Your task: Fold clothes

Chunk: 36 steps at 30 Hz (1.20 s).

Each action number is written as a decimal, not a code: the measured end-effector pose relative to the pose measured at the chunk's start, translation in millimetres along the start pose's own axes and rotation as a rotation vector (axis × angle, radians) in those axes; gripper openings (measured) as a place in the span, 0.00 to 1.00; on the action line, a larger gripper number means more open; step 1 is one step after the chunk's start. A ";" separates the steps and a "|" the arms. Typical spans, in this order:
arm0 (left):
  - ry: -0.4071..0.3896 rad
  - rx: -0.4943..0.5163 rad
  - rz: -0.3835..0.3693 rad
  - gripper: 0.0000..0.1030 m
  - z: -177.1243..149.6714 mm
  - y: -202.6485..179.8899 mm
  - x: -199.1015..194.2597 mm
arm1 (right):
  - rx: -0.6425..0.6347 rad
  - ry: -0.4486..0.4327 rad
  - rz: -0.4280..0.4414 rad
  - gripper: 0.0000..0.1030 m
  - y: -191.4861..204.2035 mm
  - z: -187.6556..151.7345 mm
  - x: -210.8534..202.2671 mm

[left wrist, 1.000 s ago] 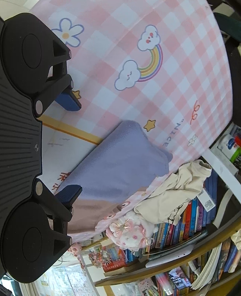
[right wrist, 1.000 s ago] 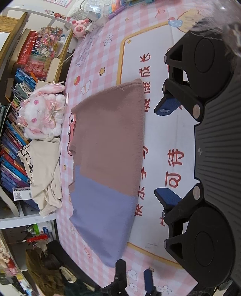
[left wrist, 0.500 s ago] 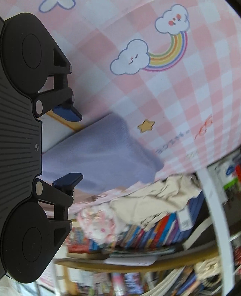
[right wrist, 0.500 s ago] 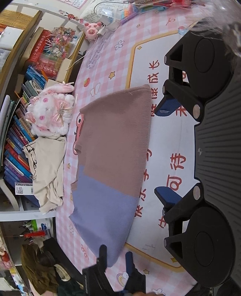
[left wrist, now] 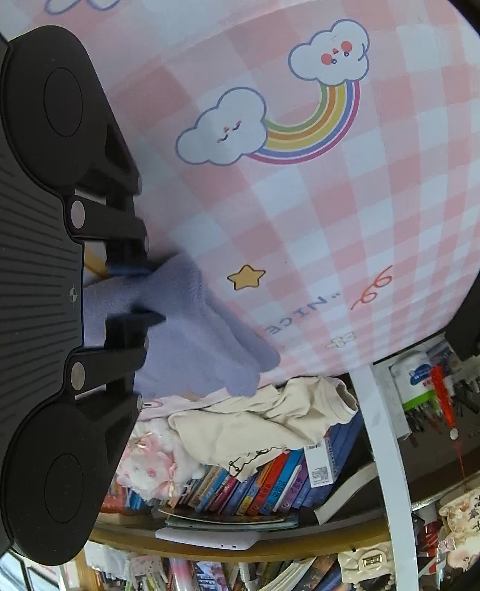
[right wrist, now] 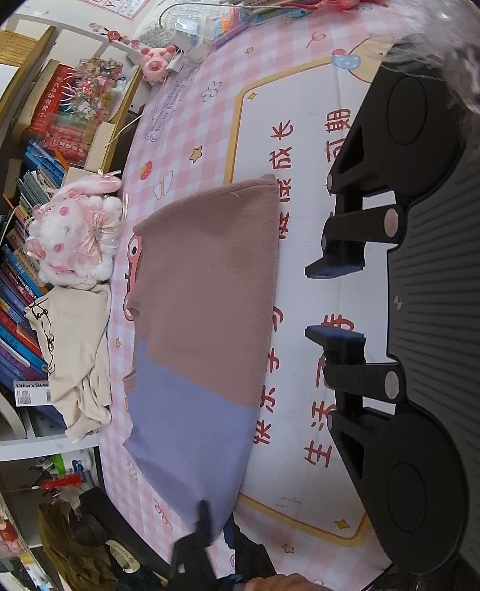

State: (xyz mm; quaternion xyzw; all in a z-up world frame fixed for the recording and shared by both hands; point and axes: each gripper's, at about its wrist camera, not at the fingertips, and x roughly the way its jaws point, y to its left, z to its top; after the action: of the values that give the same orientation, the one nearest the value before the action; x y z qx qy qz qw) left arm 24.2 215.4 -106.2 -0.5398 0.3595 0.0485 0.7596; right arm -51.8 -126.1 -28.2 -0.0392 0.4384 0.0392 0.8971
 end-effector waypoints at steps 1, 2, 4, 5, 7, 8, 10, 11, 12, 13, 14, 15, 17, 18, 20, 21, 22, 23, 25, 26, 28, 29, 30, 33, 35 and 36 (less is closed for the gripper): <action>-0.012 0.048 -0.009 0.07 0.8 -5.3 -4.2 | 0.001 0.000 0.003 0.25 0.4 0.5 0.3; -0.034 0.110 -0.020 0.07 1.3 -12.2 -10.9 | 0.000 0.001 0.005 0.25 1.2 1.1 0.8; -0.091 0.199 -0.035 0.07 4.6 -19.5 -27.1 | -0.004 0.002 0.010 0.25 2.8 2.4 1.8; -0.118 0.232 -0.041 0.07 6.8 -21.3 -34.8 | -0.006 0.002 0.013 0.25 3.5 3.0 2.5; -0.127 0.236 -0.019 0.07 14.9 -13.3 -38.0 | -0.005 0.006 0.020 0.25 4.1 4.4 4.2; -0.120 0.221 0.001 0.08 19.3 -6.1 -36.6 | -0.004 0.009 0.024 0.25 4.1 5.2 5.2; -0.103 0.180 0.007 0.10 23.3 6.0 -33.8 | -0.006 0.014 0.030 0.25 4.6 6.8 7.3; -0.095 0.159 0.003 0.10 24.4 11.2 -32.6 | -0.007 0.017 0.033 0.25 5.1 7.6 8.3; -0.090 0.142 -0.001 0.14 24.4 15.0 -31.1 | -0.010 0.020 0.036 0.25 5.8 8.4 9.2; -0.088 0.130 -0.007 0.17 23.0 17.3 -29.0 | -0.014 0.022 0.039 0.25 6.6 9.2 10.2; -0.088 0.116 -0.011 0.18 21.6 19.7 -26.7 | -0.018 0.025 0.041 0.25 7.5 9.8 11.1; -0.087 0.101 -0.015 0.19 20.7 22.3 -24.1 | -0.022 0.029 0.043 0.25 8.5 10.3 12.1; -0.081 0.068 -0.023 0.20 19.9 26.5 -19.6 | -0.029 0.034 0.046 0.25 9.4 11.4 13.5; -0.078 0.052 -0.026 0.21 19.5 28.4 -17.5 | -0.031 0.035 0.045 0.25 9.3 11.8 13.9; -0.081 0.037 -0.032 0.21 19.7 31.0 -14.9 | -0.033 0.036 0.042 0.25 8.5 12.2 14.2; -0.083 0.034 -0.034 0.20 19.8 31.4 -14.2 | -0.032 0.035 0.041 0.25 7.6 12.4 14.3; -0.085 0.032 -0.036 0.20 20.0 31.7 -13.5 | -0.031 0.035 0.039 0.25 6.5 12.7 14.4; -0.086 0.030 -0.039 0.20 20.3 31.9 -12.9 | -0.028 0.035 0.038 0.25 5.3 12.7 14.9; -0.091 0.027 -0.043 0.18 20.6 32.4 -11.9 | -0.021 0.036 0.037 0.25 2.8 12.7 15.9; -0.093 0.029 -0.042 0.17 20.4 32.9 -11.8 | -0.020 0.039 0.035 0.25 1.7 12.6 16.6; -0.098 0.030 -0.043 0.14 20.1 34.2 -11.5 | -0.020 0.040 0.036 0.25 0.2 12.9 17.2; -0.099 0.025 -0.046 0.14 19.9 35.3 -11.4 | -0.021 0.040 0.037 0.25 -0.3 13.0 17.7; -0.101 0.021 -0.049 0.13 19.8 36.4 -11.3 | -0.023 0.039 0.037 0.25 -0.9 13.1 18.0; -0.105 0.019 -0.051 0.13 19.4 37.2 -11.0 | -0.015 0.034 0.036 0.25 -5.3 14.1 19.5; -0.110 0.014 -0.054 0.13 18.9 38.5 -11.0 | -0.006 0.030 0.032 0.25 -9.5 15.2 21.4; -0.114 0.011 -0.056 0.13 18.5 38.9 -10.7 | -0.001 0.025 0.029 0.25 -12.9 16.6 22.8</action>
State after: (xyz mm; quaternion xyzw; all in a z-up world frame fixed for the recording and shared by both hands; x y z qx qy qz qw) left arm 7.5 250.6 -127.4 -0.5418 0.3007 0.0559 0.7829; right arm -23.5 -136.4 -35.6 -0.0338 0.4502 0.0520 0.8908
